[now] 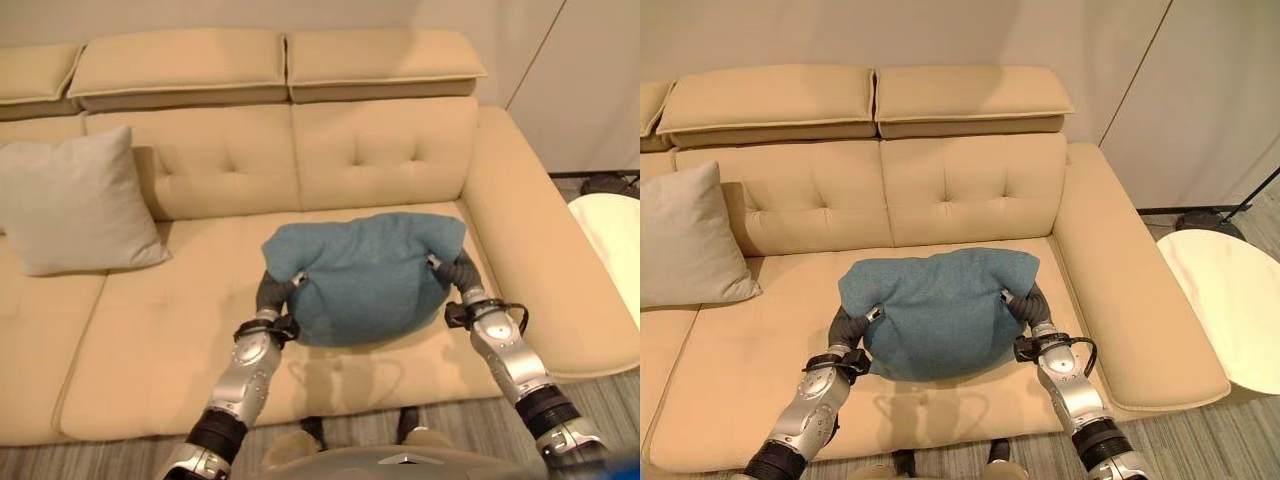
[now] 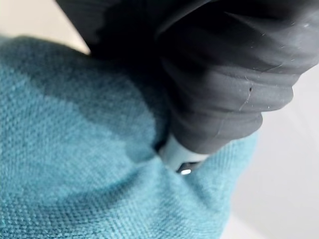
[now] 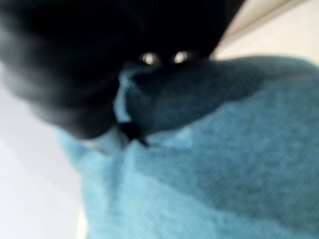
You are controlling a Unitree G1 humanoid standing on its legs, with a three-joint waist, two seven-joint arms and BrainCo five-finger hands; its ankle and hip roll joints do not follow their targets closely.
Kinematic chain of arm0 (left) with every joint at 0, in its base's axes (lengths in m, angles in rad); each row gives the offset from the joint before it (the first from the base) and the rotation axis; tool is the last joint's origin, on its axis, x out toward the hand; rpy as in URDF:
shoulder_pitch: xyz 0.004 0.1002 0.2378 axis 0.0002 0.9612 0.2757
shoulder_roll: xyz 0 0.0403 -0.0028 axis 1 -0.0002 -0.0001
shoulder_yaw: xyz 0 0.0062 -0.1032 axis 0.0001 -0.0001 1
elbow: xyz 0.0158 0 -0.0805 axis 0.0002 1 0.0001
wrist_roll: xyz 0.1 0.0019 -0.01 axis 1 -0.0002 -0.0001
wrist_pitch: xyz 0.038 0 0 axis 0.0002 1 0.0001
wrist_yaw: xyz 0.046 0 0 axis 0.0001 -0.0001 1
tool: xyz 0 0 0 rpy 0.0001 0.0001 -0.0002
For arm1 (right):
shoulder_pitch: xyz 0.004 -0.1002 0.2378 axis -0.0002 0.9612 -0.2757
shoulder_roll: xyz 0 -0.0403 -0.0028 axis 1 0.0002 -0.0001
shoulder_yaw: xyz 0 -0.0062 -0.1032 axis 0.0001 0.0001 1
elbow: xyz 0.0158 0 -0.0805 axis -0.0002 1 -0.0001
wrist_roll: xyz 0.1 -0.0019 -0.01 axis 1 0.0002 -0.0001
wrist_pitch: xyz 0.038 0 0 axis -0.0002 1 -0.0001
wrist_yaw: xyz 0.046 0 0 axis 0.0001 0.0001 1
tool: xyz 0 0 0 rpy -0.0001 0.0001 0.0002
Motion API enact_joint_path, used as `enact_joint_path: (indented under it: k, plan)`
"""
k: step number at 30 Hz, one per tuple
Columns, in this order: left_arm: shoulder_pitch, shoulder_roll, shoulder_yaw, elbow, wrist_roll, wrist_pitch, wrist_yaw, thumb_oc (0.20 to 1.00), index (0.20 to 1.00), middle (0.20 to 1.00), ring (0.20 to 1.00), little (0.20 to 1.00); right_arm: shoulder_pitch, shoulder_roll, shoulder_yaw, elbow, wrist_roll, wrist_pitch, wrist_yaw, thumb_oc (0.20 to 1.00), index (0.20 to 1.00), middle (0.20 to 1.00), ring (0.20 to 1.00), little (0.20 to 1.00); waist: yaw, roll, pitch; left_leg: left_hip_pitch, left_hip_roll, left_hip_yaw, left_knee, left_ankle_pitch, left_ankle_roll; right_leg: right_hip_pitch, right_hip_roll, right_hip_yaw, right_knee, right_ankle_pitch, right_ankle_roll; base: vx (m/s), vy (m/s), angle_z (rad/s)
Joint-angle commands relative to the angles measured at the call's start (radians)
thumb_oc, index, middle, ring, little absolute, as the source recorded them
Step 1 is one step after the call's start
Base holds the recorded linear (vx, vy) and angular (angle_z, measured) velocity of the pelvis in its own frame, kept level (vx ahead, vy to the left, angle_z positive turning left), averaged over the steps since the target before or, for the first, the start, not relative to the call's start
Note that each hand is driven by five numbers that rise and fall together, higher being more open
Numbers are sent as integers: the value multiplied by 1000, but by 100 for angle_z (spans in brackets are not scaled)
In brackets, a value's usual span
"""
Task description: Pick up all the scattered cushions and arrange them neatly on the sofa.
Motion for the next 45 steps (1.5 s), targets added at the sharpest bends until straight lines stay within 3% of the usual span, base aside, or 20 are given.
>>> enact_joint_path:
  k: [1, 2, 4, 7, 11, 15, 18, 22, 23, 25, 28, 30, 32, 38, 45]
  plan:
    - [-74, -9, -61, -124, 11, -72, -64, 200, 200, 200, 200, 200, -84, 45, 6, -102, 2, -98, 17, 200, 200, 200, 200, 200, 19, -36, -57, 13, 2, -64, 109, -96, -59, -76, -51, 23, 77, 53, 86, -39, 170, 1]
    - [-80, -6, -67, -125, 11, -72, -60, 200, 200, 200, 200, 200, -86, 46, 4, -104, 2, -94, 16, 200, 200, 200, 200, 200, 15, -33, -45, 12, -12, -75, 103, -97, -44, -122, -72, 46, 172, 75, 97, -48, 186, -5]
    - [-85, -1, -70, -124, 17, -73, -59, 200, 200, 200, 200, 200, -86, 50, 3, -106, 3, -92, 18, 200, 200, 200, 200, 200, 6, -32, -39, 18, -19, -73, 91, -97, -36, -169, -89, 67, 244, 102, 109, -19, 141, -6]
    - [-99, 8, -71, -118, 22, -78, -53, 200, 200, 200, 200, 200, -97, 66, 9, -93, 16, -96, 17, 200, 200, 200, 200, 200, 0, -24, -31, 40, -18, -60, 81, -106, -26, -221, -99, 51, 323, 116, 111, 28, 120, -4]
    - [-103, 7, -64, -113, 20, -79, -50, 200, 200, 200, 200, 200, -107, 64, 14, -81, 22, -93, 23, 200, 200, 200, 200, 200, -15, -20, -28, 71, -28, -55, 67, -114, -26, -264, -75, 37, 291, 104, 95, 110, 57, -13]
    - [-113, 0, -56, -98, 22, -79, -49, 200, 200, 200, 200, 200, -119, 55, 19, -76, 16, -94, 27, 200, 200, 200, 200, 200, -30, -29, -29, 97, -43, -65, 67, -138, -34, -289, -49, 0, 158, 113, 89, 133, -41, 2]
    - [-111, -3, -56, -94, 24, -78, -55, 200, 200, 200, 200, 200, -109, 45, 16, -79, 9, -93, 28, 200, 200, 200, 200, 200, -36, -34, -38, 103, -49, -74, 83, -159, -38, -269, -34, 25, 124, 103, 84, 174, -81, 15]
    - [-109, -22, -69, -86, 11, -83, -72, 200, 200, 200, 200, 200, -94, 20, 5, -88, 5, -98, 31, 200, 200, 200, 200, 200, -52, -27, -68, 100, -41, -87, 142, -187, -66, -223, -7, 43, 105, 90, 67, 237, -150, 28]
    - [-125, -27, -71, -80, 6, -84, -80, 200, 200, 200, 200, 200, -83, 4, -8, -95, 15, -103, 28, 200, 200, 200, 200, 200, -68, -25, -71, 50, 8, -67, 295, -157, -116, -178, -6, 3, 85, 72, 44, 146, -174, 39]
    - [-131, -28, -73, -86, -8, -82, -79, 200, 200, 200, 200, 200, -78, -5, -7, -104, 24, -103, 20, 200, 200, 200, 200, 200, -56, -38, -59, -17, 51, -71, 412, -100, -152, -112, 12, -20, 42, 45, 20, 174, -216, 80]
    - [-140, -26, -67, -93, -4, -78, -69, 200, 200, 200, 200, 200, -72, -6, -13, -107, 27, -102, 16, 200, 200, 200, 200, 200, -45, -50, -58, -64, 81, -56, 295, -109, -132, -89, 7, -25, 12, 39, 34, 123, -49, 35]
    - [-162, -23, -60, -96, 12, -85, -45, 200, 200, 200, 200, 200, -75, 0, -12, -104, 22, -107, 7, 200, 200, 200, 200, 200, -31, -41, -52, -102, 116, -64, 152, -13, -140, -83, 23, -4, 13, 32, 42, 184, 46, 13]
    - [-160, -10, -41, -121, 25, -91, -44, 200, 200, 200, 200, 200, -77, 7, -15, -117, 4, -107, 9, 200, 200, 200, 200, 200, -31, -28, -54, -65, 98, -63, 87, -9, -129, -77, 28, 15, 6, 27, 41, 172, 112, -37]
    - [-240, 19, -29, -164, 64, -102, 6, 200, 200, 200, 200, 200, -184, 11, 5, -156, -69, -95, -32, 200, 200, 200, 200, 200, -14, -26, -50, -14, 60, -18, 24, -11, -107, -90, 9, 49, 4, 41, 57, 60, 114, -34]
    - [-506, 49, -37, -92, 100, -125, 115, 200, 200, 200, 200, 200, -448, 20, 81, -126, -103, -77, -92, 200, 200, 200, 200, 200, -17, -11, -48, 6, 52, 1, 1, -18, -105, -96, -6, 49, 4, 46, 77, 33, 59, 0]
